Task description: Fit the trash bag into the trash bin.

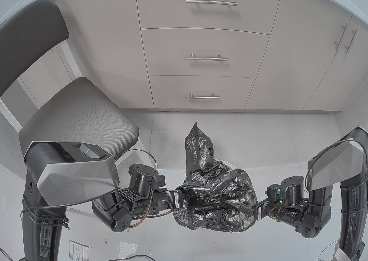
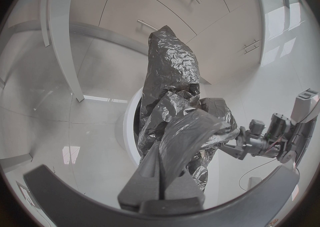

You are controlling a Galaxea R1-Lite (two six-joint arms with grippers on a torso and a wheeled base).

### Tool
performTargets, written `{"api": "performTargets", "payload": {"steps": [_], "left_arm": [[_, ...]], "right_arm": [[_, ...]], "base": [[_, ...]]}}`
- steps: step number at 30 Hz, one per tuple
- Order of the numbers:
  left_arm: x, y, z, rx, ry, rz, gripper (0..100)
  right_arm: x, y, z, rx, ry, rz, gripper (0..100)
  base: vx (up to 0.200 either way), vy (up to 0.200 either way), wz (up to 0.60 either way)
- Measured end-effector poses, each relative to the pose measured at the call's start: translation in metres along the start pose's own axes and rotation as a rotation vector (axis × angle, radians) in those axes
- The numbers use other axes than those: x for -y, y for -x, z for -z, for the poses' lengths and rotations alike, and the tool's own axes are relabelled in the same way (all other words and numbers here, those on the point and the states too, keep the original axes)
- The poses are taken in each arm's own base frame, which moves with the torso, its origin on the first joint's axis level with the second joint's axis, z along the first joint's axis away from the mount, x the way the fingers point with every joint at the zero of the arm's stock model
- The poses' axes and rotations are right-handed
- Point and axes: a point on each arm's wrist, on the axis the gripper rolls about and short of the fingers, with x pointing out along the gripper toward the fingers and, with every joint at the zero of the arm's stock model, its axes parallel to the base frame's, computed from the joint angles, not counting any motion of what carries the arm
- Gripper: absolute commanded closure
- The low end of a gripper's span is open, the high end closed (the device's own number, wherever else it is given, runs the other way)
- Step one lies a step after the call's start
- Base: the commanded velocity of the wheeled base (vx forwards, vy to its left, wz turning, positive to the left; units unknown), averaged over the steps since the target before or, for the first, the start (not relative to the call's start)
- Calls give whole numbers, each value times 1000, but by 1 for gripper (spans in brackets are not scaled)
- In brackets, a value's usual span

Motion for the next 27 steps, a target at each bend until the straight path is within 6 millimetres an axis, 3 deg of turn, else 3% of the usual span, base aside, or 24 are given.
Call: {"api": "performTargets", "payload": {"steps": [8,12,17,24,27], "left_arm": [[-1,0,2,35,-17,23,100],[-2,1,5,40,-30,29,100],[-4,2,8,36,-37,30,100],[-5,2,11,33,-42,29,100],[-5,2,11,32,-43,28,100]], "right_arm": [[-28,43,-47,213,33,-84,0],[-43,50,-75,341,29,-103,0],[-60,35,-110,405,25,-110,0],[-87,-4,-158,410,34,-96,0],[-95,-19,-170,403,41,-80,0]], "base": [[0,0,0],[0,0,0],[0,0,0],[0,0,0],[0,0,0]]}}
